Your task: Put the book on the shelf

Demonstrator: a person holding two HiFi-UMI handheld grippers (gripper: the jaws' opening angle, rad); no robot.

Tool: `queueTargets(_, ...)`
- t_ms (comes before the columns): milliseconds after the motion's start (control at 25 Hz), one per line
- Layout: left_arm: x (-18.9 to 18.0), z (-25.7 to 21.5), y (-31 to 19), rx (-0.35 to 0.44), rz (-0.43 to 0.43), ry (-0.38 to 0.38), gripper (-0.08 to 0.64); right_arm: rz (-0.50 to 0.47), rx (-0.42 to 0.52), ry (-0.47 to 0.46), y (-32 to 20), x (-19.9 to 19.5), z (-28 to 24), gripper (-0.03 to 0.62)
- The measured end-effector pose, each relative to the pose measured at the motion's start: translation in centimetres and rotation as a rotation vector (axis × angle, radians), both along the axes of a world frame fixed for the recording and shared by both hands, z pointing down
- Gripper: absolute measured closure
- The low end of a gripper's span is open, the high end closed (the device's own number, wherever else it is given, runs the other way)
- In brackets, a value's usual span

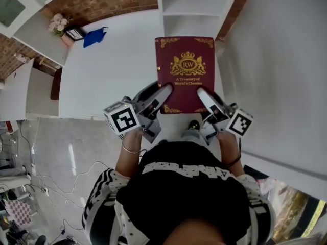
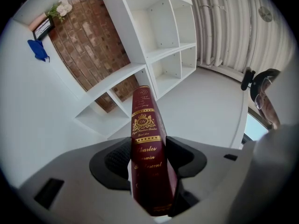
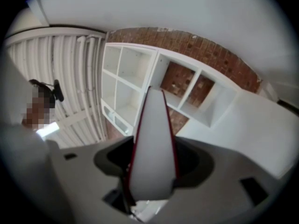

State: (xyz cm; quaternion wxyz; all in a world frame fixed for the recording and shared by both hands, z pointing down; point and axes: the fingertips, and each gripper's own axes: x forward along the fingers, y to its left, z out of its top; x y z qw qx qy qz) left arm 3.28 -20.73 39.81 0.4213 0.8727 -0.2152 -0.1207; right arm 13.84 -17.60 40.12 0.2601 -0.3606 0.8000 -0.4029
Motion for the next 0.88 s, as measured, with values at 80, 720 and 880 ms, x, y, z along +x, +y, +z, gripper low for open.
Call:
queueTargets(80, 0.4, -0.3, -0.8, 0.009, -0.027, -0.003, 0.307, -0.025, 0.009, -0.004, -0.9, 0.5, -0.2, 0.332)
queueTargets(720, 7.1, -3.0, -4.4, 0.04, -0.142, 0.067, 0.316, -0.16, 0.1, -0.005, -5.2, 7.5, -2.4, 0.33)
queueTargets(880, 10.2, -2.9, -5.9, 0.04, -0.168, 0.083, 0.318, -0.197, 0.128, -0.005, -6.9, 10.7, -2.3, 0.328)
